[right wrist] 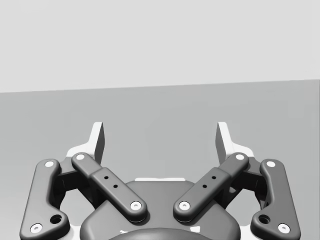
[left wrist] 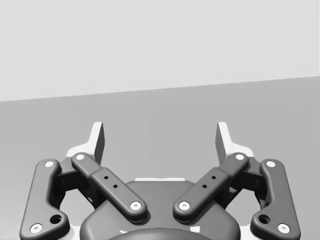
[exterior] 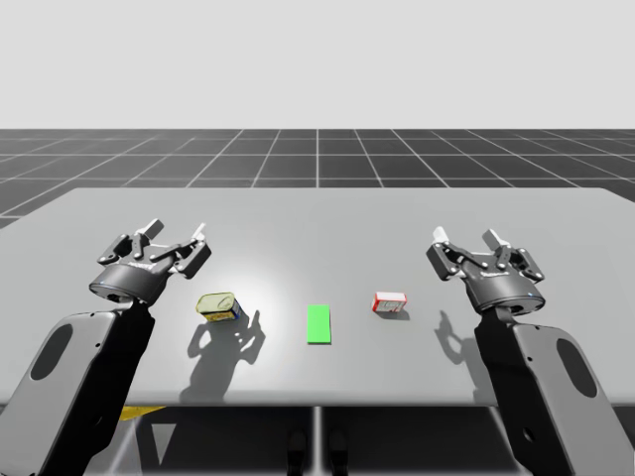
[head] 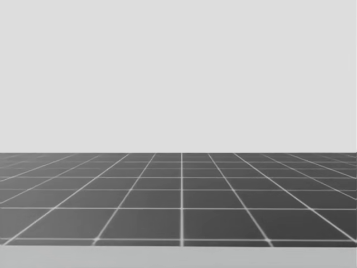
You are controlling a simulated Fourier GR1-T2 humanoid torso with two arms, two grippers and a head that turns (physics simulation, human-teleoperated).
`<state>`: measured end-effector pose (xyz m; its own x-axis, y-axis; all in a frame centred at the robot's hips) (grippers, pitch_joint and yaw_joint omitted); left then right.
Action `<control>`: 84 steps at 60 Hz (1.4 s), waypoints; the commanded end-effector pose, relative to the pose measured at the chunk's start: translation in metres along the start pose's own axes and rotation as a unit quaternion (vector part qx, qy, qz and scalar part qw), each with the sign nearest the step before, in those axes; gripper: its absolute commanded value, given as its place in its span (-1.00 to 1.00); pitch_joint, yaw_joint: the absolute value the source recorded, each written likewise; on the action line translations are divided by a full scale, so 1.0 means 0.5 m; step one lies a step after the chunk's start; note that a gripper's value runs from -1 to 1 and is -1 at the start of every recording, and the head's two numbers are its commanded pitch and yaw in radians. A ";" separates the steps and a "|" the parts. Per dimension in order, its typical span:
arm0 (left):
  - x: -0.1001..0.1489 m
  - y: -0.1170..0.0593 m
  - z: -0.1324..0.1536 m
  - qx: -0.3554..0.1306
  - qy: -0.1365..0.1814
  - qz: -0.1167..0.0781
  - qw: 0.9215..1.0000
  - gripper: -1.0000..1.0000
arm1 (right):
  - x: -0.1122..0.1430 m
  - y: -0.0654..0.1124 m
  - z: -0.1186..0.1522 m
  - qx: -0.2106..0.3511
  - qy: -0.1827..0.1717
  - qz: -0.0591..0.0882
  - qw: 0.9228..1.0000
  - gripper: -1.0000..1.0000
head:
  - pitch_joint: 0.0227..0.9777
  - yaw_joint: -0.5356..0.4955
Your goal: Look at the card. If it is red, pick the object on the left. If it is green, pick the object on the right.
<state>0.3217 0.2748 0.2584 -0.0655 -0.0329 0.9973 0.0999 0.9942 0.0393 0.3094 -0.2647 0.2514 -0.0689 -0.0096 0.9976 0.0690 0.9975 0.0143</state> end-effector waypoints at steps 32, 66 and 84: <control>-0.001 -0.002 -0.001 -0.004 -0.001 -0.004 1.000 -1.00 | -0.001 0.010 0.002 -0.008 0.003 0.022 1.000 -1.00 | -0.30 0.08; 0.000 -0.005 -0.003 -0.008 -0.004 -0.017 1.000 -1.00 | 0.001 0.014 0.004 -0.006 0.001 0.026 1.000 -1.00 | 0.66 0.02; 0.001 -0.007 -0.003 -0.009 -0.004 -0.019 1.000 -1.00 | 0.001 0.014 0.003 -0.008 0.000 0.033 0.999 -1.00 | 0.94 0.03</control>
<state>0.3228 0.2714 0.2585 -0.0772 -0.0677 0.9947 0.1136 0.9906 0.0762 0.3082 -0.2573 0.2515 -0.0634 0.0506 0.9967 0.0867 0.9952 -0.0450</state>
